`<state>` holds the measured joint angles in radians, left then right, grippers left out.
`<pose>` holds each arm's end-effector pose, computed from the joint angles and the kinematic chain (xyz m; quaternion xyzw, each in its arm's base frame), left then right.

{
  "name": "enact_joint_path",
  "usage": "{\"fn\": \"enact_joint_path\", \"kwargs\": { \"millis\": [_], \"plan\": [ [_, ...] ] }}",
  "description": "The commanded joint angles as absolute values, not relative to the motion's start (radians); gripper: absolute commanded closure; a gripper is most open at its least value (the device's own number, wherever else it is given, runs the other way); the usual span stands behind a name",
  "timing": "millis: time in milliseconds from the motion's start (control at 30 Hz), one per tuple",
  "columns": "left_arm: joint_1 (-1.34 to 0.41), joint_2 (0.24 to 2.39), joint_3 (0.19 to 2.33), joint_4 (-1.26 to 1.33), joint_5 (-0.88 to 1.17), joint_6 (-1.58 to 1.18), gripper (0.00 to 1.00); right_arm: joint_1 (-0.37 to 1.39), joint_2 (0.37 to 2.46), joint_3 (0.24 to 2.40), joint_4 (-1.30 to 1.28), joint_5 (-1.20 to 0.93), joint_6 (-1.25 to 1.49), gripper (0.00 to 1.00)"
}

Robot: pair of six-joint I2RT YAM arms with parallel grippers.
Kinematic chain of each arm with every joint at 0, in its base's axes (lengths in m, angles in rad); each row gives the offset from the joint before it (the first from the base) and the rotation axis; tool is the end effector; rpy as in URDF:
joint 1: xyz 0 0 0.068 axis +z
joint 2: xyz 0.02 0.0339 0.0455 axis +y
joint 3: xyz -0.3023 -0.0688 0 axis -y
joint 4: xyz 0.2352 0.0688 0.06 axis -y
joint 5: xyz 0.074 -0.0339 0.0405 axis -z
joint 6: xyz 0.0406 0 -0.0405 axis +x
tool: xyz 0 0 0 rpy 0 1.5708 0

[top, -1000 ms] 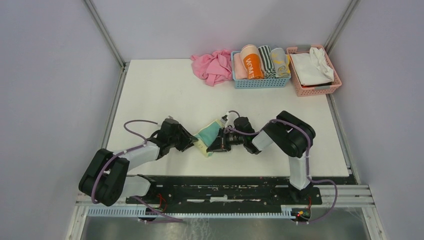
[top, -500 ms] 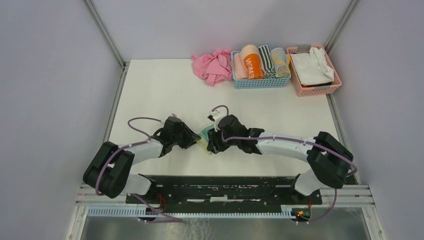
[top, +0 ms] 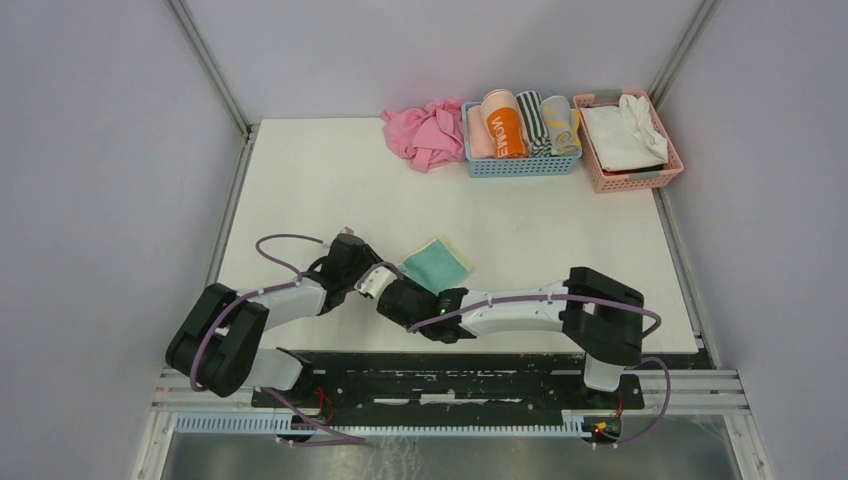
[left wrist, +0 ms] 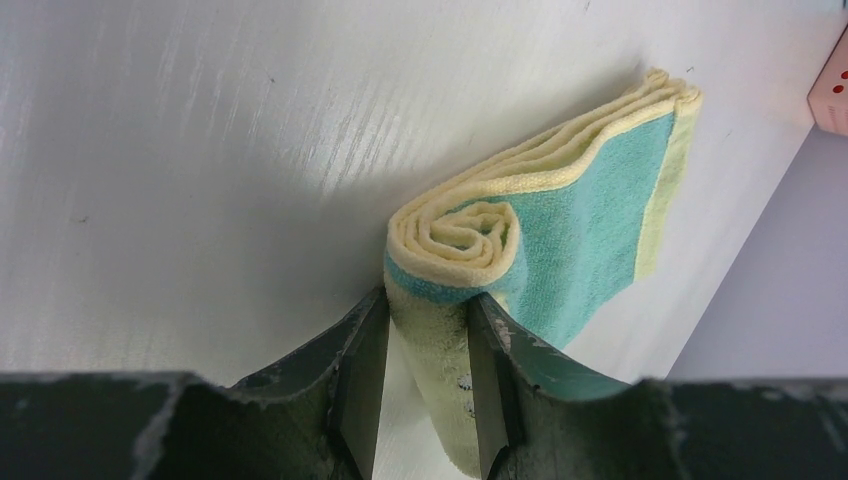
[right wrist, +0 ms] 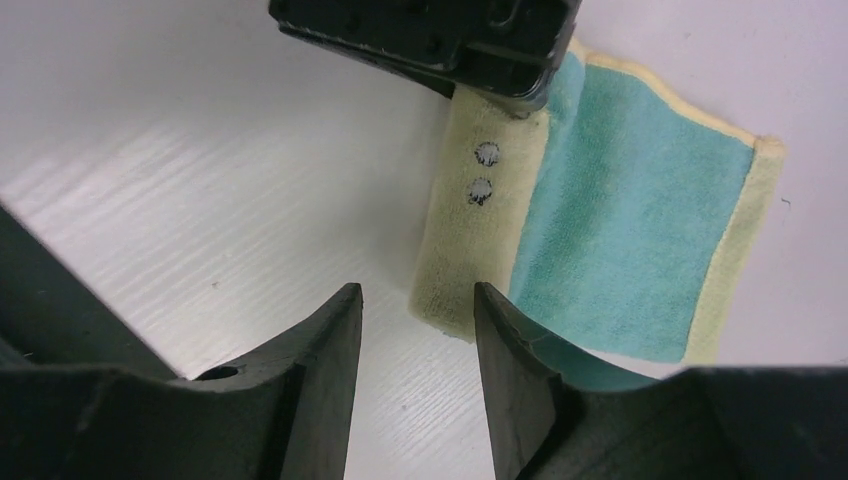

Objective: Roll the towels
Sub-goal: Roll the towel at the center of the board.

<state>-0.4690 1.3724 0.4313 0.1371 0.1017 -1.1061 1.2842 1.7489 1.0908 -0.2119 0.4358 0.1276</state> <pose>0.2004 -0.1062 0.1727 -0.2720 0.8856 -0.2980 0.2302 0.1204 0.3479 0.2299 -0.4391 0.8085 0.0629 0.3868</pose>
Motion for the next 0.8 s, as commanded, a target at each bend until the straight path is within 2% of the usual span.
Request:
{"fn": "enact_joint_path", "kwargs": {
  "millis": [0,433,500,633,667,767],
  "plan": [
    [-0.479,1.388,0.411,0.011,0.038,-1.053,0.57,1.295,1.82,1.132,-0.214,0.612,0.074,0.48],
    [-0.48,1.389,0.416,0.008,0.038,-1.046,0.57,1.264,1.964,1.178,-0.324,0.569,0.122,0.5],
    [-0.479,1.387,0.415,0.009,0.041,-1.047,0.57,1.245,1.974,1.192,-0.347,0.549,0.134,0.56],
    [-0.479,1.339,0.412,-0.008,0.032,-1.053,0.57,1.217,1.951,1.184,-0.354,0.459,0.14,0.81],
    [-0.479,1.312,0.408,-0.021,0.022,-1.058,0.56,1.209,1.935,1.176,-0.347,0.398,0.14,0.87],
    [-0.478,1.189,0.385,-0.064,-0.025,-1.082,0.47,1.16,1.863,1.117,-0.279,0.115,0.171,0.96]
  ]
}}
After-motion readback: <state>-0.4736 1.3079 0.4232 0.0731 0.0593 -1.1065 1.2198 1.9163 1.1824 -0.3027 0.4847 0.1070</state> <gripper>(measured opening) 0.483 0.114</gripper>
